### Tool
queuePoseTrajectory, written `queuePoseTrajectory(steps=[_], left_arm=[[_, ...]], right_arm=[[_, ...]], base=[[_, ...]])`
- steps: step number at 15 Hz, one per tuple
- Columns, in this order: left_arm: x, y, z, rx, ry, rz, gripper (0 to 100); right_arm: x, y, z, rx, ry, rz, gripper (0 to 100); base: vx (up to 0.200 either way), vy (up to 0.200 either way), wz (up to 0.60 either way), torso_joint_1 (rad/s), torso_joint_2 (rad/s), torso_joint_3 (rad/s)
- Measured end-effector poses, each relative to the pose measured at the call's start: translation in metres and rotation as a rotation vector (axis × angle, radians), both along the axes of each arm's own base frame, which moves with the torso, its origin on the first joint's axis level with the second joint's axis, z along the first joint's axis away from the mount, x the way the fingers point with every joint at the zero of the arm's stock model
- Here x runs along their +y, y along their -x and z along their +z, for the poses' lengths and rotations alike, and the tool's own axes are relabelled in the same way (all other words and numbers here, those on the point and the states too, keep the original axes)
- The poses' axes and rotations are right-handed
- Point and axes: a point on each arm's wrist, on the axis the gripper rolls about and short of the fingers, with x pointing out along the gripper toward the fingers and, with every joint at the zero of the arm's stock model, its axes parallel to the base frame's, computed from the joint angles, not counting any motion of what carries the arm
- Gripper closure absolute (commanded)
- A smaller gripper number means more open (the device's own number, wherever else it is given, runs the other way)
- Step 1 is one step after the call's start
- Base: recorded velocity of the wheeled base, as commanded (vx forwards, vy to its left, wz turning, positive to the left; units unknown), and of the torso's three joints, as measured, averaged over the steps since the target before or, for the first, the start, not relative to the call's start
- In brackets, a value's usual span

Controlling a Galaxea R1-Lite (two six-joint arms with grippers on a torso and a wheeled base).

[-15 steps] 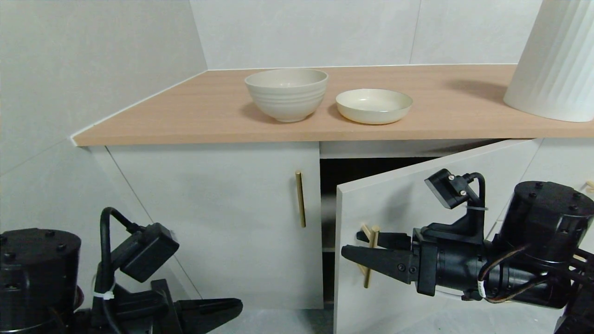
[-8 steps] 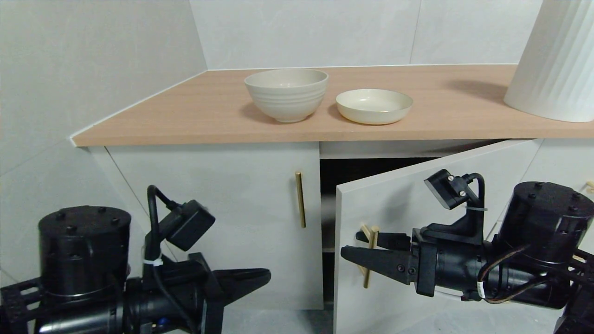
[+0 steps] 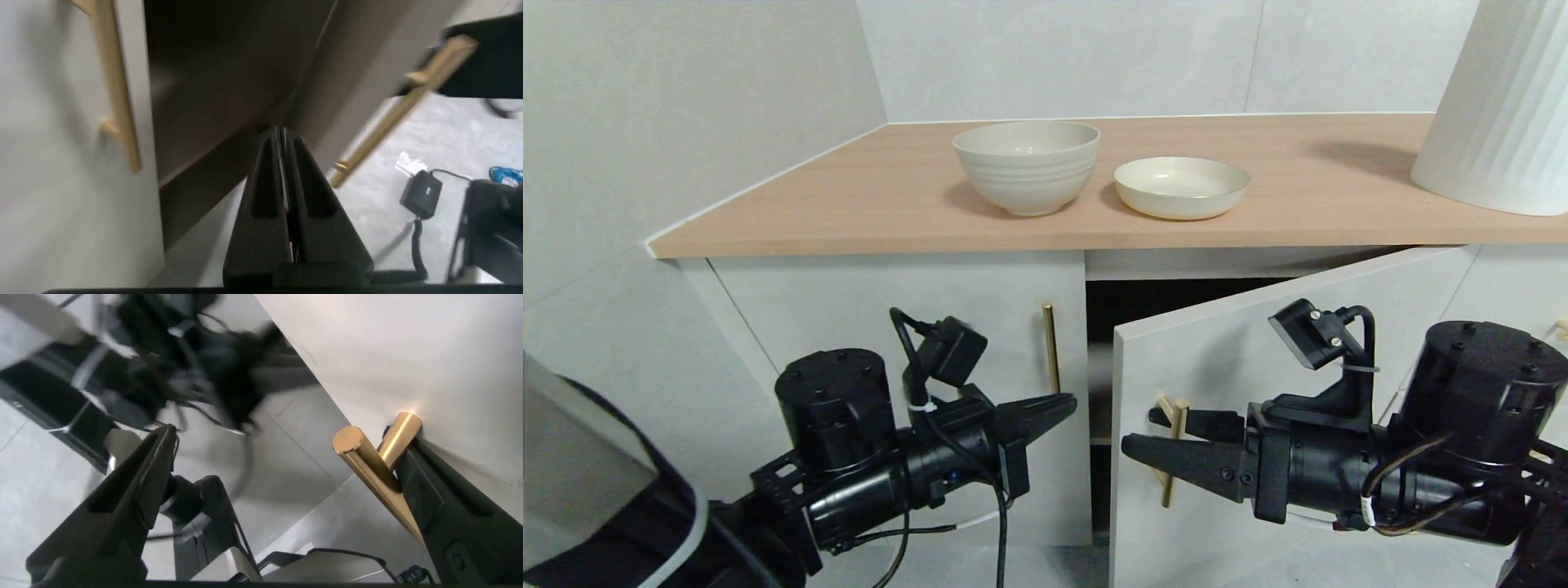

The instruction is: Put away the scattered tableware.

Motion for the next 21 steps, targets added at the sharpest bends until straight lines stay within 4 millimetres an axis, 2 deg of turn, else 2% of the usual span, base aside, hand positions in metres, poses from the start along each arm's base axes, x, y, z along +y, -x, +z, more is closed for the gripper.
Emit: queuePoseTrajectory(steps=[3, 6, 9, 13, 16, 19, 21], left_arm=[[-0.017, -0.016, -0.008, -0.012, 0.011, -0.018, 100], [-0.042, -0.035, -0.020, -0.017, 0.013, -0.047, 100], [-0.061, -0.038, -0.029, -0.037, 0.025, -0.062, 100], [-0.072, -0.035, -0.031, -0.043, 0.030, -0.084, 100], [-0.075, -0.034, -0.029, -0.049, 0.033, -0.074, 100], [-0.075, -0.033, -0.024, -0.059, 0.042, -0.077, 100], [-0.075, -0.033, -0.022, -0.063, 0.045, -0.077, 100]], right_arm=[[0.000, 0.000, -0.001, 0.002, 0.002, 0.000, 0], [0.000, -0.001, -0.002, 0.005, 0.006, -0.001, 0], [0.000, -0.001, -0.005, 0.004, 0.014, -0.003, 0], [-0.006, -0.006, -0.008, -0.015, 0.034, -0.022, 0], [-0.018, -0.012, -0.018, -0.027, 0.084, -0.074, 0], [-0.032, 0.000, -0.029, -0.026, 0.134, -0.104, 0], [-0.046, 0.013, -0.036, -0.109, 0.224, -0.220, 0]], base=[[0.000, 0.000, 0.00, 0.000, 0.00, 0.000], [0.000, 0.000, 0.00, 0.000, 0.00, 0.000], [0.000, 0.000, 0.00, 0.000, 0.00, 0.000], [0.000, 0.000, 0.00, 0.000, 0.00, 0.000], [0.000, 0.000, 0.00, 0.000, 0.00, 0.000], [0.000, 0.000, 0.00, 0.000, 0.00, 0.000], [0.000, 0.000, 0.00, 0.000, 0.00, 0.000]])
